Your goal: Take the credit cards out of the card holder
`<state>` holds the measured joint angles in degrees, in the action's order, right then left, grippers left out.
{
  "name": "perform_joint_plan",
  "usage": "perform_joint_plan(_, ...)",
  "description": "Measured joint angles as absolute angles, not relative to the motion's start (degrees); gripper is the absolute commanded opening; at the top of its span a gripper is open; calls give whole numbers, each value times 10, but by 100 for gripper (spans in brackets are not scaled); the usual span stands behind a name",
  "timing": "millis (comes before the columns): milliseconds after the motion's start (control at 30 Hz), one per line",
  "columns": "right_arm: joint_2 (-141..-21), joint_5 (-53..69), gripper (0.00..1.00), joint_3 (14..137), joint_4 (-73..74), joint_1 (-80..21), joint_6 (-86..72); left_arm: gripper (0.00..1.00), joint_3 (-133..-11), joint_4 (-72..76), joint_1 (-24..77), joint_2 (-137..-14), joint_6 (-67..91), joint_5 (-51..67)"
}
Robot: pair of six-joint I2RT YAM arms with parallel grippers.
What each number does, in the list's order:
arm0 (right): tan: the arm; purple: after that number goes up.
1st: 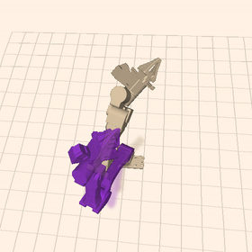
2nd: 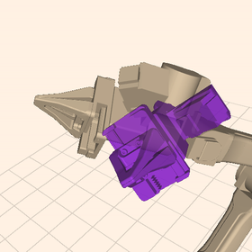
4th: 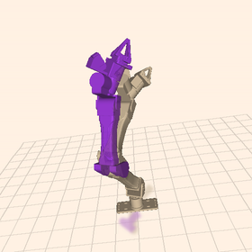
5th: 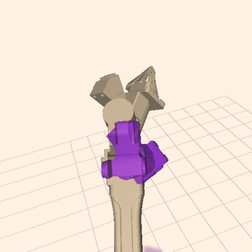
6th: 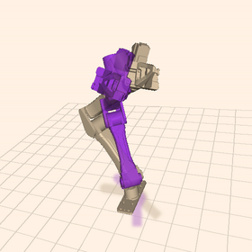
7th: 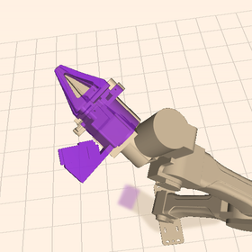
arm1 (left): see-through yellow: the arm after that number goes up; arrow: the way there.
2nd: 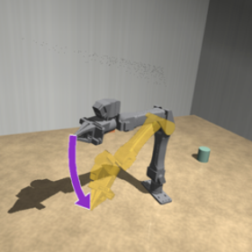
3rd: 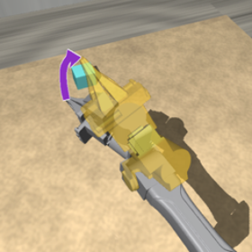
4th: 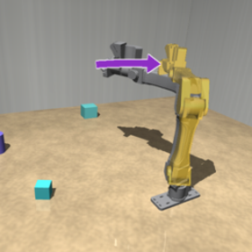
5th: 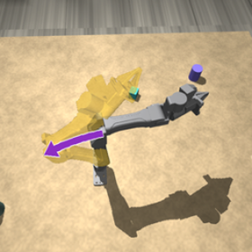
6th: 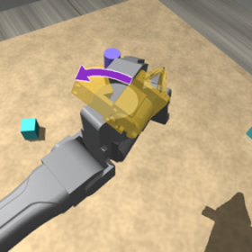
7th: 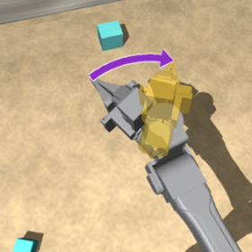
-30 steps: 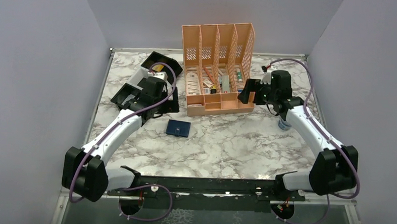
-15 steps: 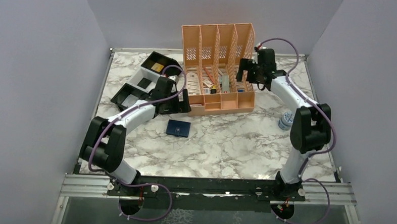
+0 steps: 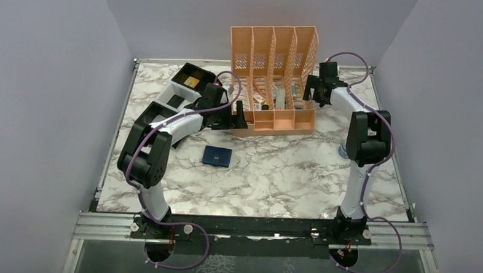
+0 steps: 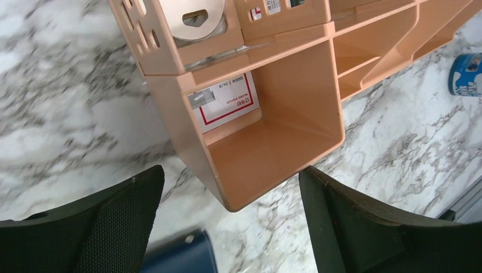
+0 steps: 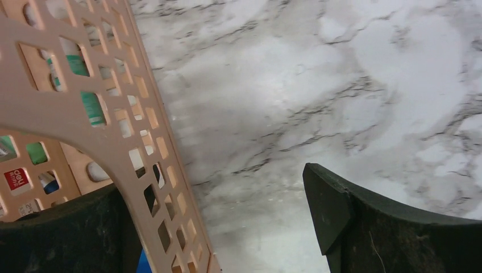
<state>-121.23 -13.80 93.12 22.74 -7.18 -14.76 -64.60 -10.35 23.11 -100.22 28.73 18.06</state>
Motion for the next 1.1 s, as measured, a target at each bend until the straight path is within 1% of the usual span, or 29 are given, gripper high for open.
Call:
perform_joint_plan(200,-1212,-135,99,932,231,-20,-136,90,-713,-82,266,-1062,284,197)
perform_joint_plan(367,-1202,-130,99,939,262,23,-131,89,-777,-73,301,-1115,286,211)
perform_joint_plan(500,-1166,-79,100,953,286,41,-126,92,-792,-60,325,-1129,298,206)
perform_joint_plan(600,-1095,-10,97,921,276,40,-133,93,-781,-46,331,-1124,309,199)
perform_joint_plan(700,-999,77,95,849,236,30,-149,96,-743,-41,331,-1098,315,185)
perform_joint_plan(800,-949,124,93,808,202,-1,-159,98,-688,-39,330,-1043,317,156)
perform_joint_plan(1000,-974,150,83,804,174,-106,-167,99,-611,-54,328,-900,315,91)
perform_joint_plan(1100,-1006,127,82,817,181,-135,-169,99,-584,-64,326,-831,311,55)
